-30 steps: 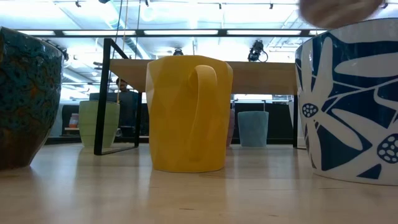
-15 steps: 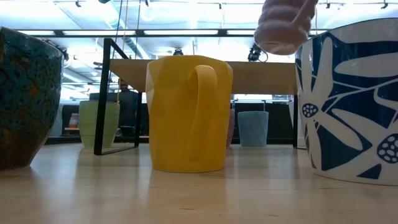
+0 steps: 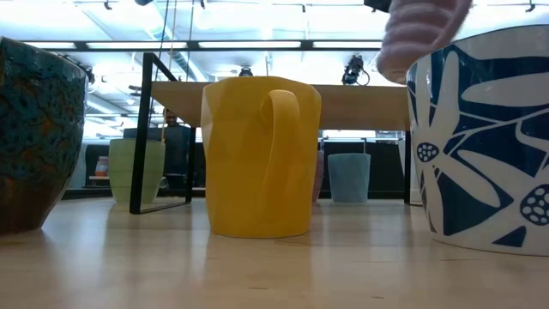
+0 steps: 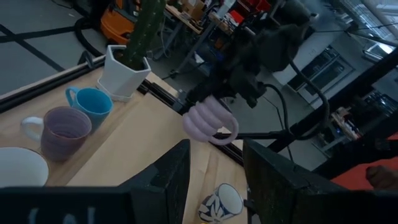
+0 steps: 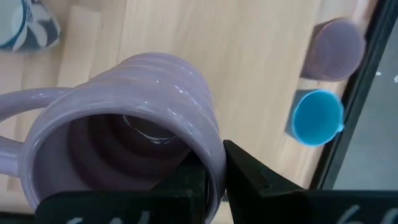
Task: Place coffee mugs
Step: Put the bottom violet mug on the shelf
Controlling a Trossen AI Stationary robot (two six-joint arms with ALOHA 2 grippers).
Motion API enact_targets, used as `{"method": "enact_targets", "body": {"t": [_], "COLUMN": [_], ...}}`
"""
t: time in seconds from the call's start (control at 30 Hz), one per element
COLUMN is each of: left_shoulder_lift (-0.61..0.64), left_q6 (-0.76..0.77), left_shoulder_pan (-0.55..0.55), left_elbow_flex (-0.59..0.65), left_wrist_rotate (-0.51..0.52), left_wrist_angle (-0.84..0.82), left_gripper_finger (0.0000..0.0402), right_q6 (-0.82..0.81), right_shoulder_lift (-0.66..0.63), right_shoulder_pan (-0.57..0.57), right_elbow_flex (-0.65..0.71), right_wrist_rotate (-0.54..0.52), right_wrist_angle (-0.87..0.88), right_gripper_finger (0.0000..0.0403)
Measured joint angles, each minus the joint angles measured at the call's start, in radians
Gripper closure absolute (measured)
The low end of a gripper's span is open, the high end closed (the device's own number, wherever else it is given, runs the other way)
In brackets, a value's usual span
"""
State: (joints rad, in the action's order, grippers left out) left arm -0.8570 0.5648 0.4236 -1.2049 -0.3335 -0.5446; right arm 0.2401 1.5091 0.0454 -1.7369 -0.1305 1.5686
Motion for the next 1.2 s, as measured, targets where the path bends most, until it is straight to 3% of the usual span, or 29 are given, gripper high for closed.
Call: {"method": "enact_targets", "body": {"t": [0.27, 0.87, 1.2], "left_shoulder_lift": [0.0, 0.0, 0.0], "left_q6": [-0.001, -0.001, -0.001], "left_shoulder_pan": [0.0, 0.0, 0.0], "left_elbow_flex": [0.0, 0.0, 0.0], "left_wrist_rotate": [0.027, 0.027, 0.027], "left_wrist_angle": [0.0, 0.0, 0.0], "left_gripper_finger": [0.0249, 0.0249, 0.0249], "right_q6": [0.021, 0.067, 0.046], "right_shoulder_lift": [-0.025, -0.027, -0.024], "right_shoulder_pan": [0.0, -0.018, -0.017], "right_elbow_flex": [0.105, 0.113, 0.116], "right_wrist_rotate": [-0.004, -0.033, -0.029], "right_wrist_angle": [0.002, -0.001, -0.042], "right_gripper_finger": [0.036, 0.0356, 0.0317]}}
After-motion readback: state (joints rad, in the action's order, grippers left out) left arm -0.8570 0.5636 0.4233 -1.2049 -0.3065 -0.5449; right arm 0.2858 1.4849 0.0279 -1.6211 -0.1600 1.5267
